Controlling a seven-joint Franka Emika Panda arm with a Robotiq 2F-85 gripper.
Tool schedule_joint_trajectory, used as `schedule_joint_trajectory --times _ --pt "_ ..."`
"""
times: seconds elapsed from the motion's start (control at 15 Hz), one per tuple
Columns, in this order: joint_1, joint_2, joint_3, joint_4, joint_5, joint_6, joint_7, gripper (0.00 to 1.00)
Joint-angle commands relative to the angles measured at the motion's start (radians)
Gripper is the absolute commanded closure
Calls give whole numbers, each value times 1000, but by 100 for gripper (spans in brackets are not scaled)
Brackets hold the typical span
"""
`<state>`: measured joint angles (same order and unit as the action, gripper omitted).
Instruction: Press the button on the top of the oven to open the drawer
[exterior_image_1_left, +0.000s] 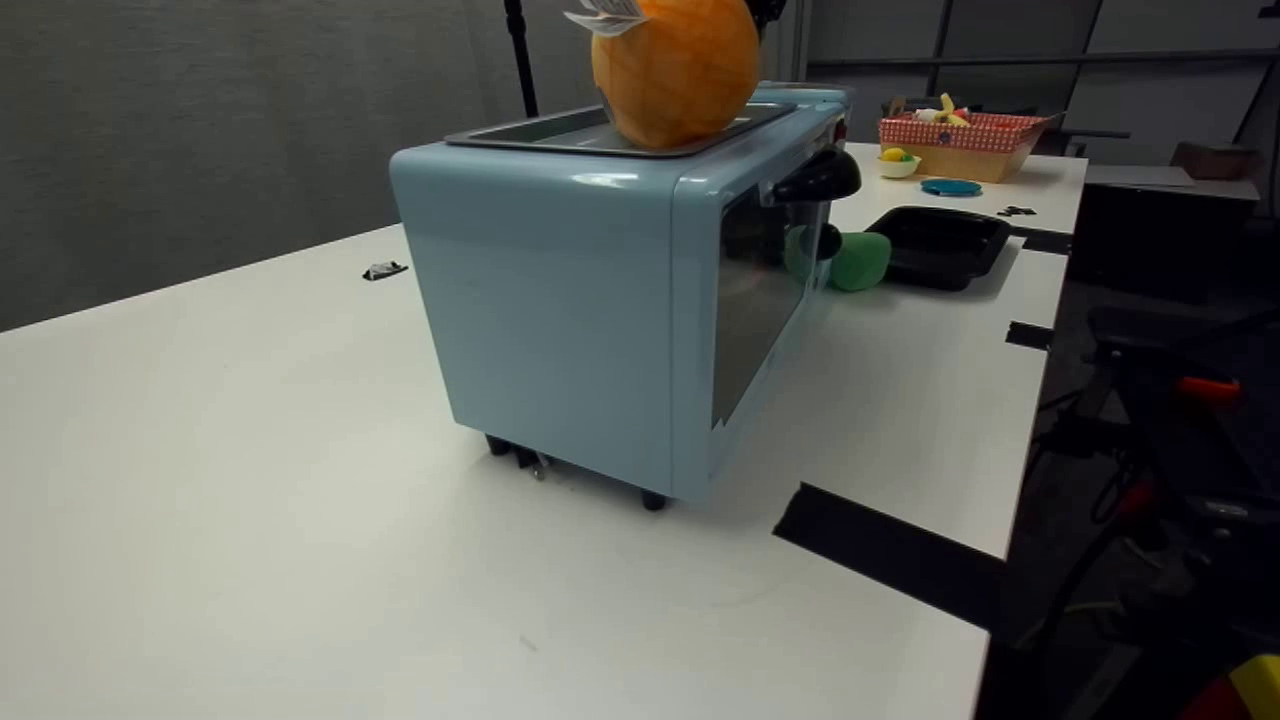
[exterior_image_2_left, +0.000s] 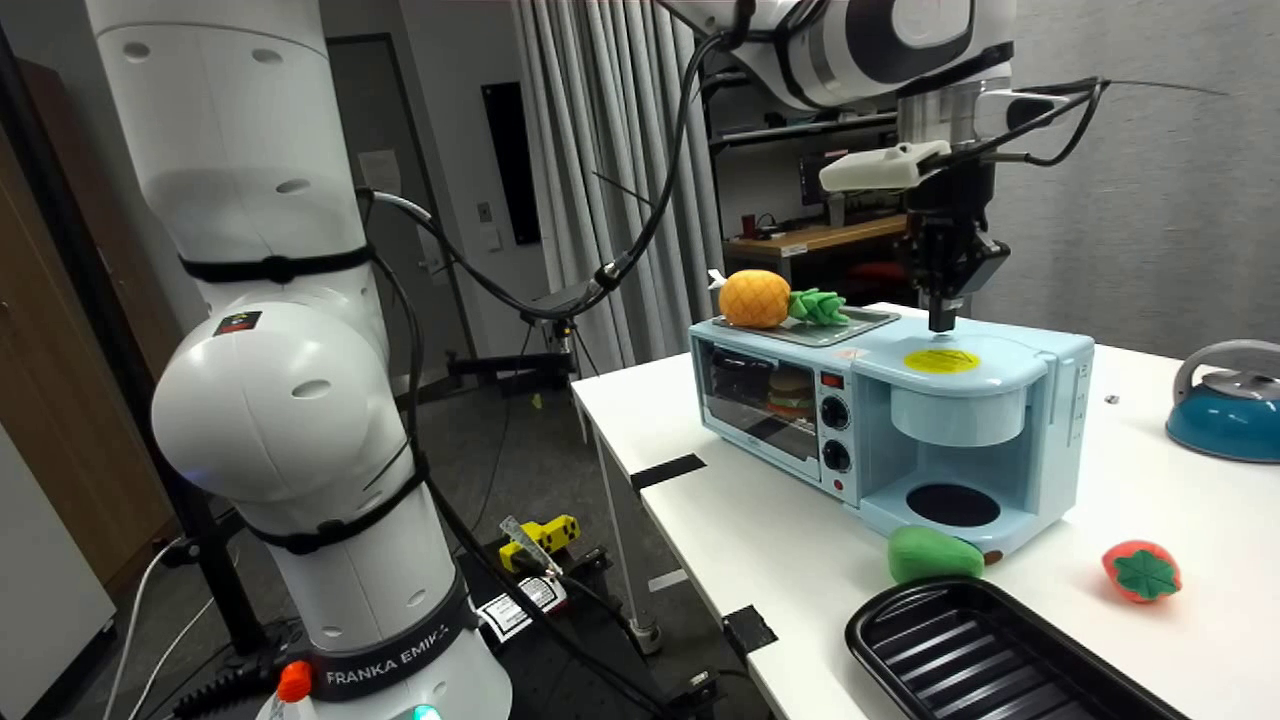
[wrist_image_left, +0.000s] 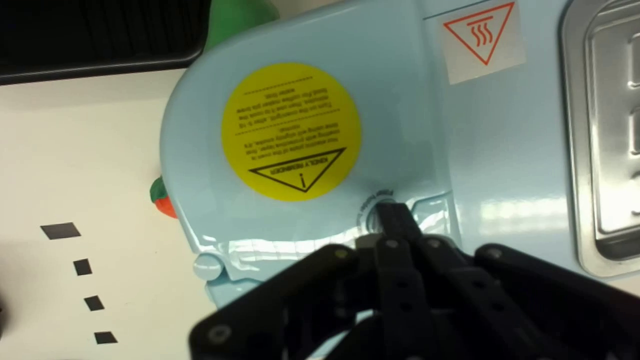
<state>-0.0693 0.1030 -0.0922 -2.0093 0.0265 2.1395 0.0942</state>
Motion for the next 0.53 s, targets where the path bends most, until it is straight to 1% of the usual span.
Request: schedule_joint_trajectory --times 0.0,0.47 --pt "-5 23 2 22 -13 10 -8 100" --pt "-6 38 0 22 -22 13 -5 100"
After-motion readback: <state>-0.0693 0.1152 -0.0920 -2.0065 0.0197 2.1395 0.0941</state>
